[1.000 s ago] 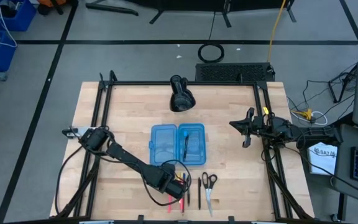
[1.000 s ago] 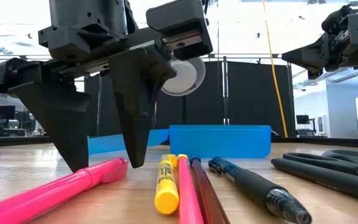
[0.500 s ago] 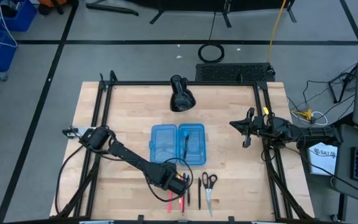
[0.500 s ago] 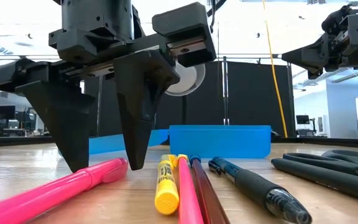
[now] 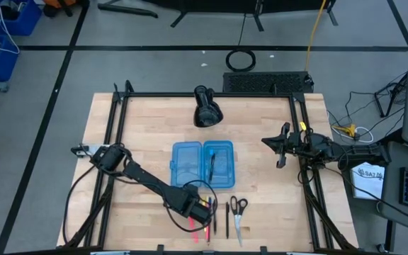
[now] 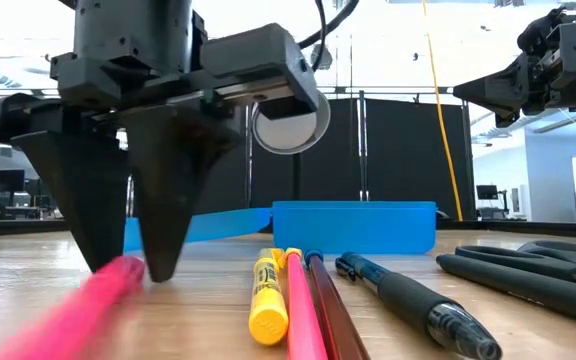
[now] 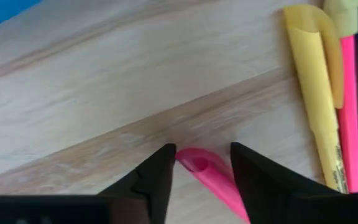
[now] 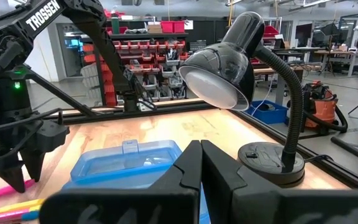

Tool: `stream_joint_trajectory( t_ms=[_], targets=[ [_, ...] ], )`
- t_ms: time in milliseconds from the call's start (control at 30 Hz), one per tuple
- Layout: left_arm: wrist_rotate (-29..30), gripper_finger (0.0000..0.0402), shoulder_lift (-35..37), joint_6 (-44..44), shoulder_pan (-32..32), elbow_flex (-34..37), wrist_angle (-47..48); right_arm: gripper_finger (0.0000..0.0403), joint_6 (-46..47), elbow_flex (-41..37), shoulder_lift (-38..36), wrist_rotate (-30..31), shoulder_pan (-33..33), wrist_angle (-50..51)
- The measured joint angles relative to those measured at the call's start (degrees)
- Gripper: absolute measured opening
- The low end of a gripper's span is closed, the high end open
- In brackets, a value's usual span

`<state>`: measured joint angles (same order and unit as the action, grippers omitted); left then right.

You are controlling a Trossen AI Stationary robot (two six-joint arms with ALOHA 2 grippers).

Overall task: Pick & place school supplies into a supply box
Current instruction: Put the left pink pen into the blue supply box

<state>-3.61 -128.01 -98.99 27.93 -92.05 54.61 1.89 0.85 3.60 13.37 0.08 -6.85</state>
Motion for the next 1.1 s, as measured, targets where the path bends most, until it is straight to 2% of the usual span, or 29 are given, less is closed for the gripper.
stream_joint_trajectory(
  t_ms=[267, 600, 733, 1000, 1100],
  targets=[
    [0.06, 0.0096, -0.02, -2.97, 0.28, 0.09, -0.44, 0.0000, 0.00, 0.01, 0.00, 0.00, 0.00, 0.02],
    [5.18, 0.0094, 0.02, 0.62, 0.41, 0.11, -1.44, 0.0000, 0.02, 0.01, 0.00, -0.02, 0.00, 0.04],
    [5.18, 0.0119, 0.11, 2.04, 0.39, -0.28, -1.45, 0.0000, 0.02, 0.01, 0.00, -0.02, 0.01, 0.06],
    [5.54, 0.0218, -0.31, 1.55, 0.68, -3.61, 0.98, 0.0000, 0.01, 0.00, 0.00, -0.02, 0.00, 0.13],
    [4.83, 0.0244, -0.40, -0.13, 1.05, -4.65, 2.94, 0.0000, 0.02, 0.01, 0.00, -0.02, 0.00, 0.25]
  ],
)
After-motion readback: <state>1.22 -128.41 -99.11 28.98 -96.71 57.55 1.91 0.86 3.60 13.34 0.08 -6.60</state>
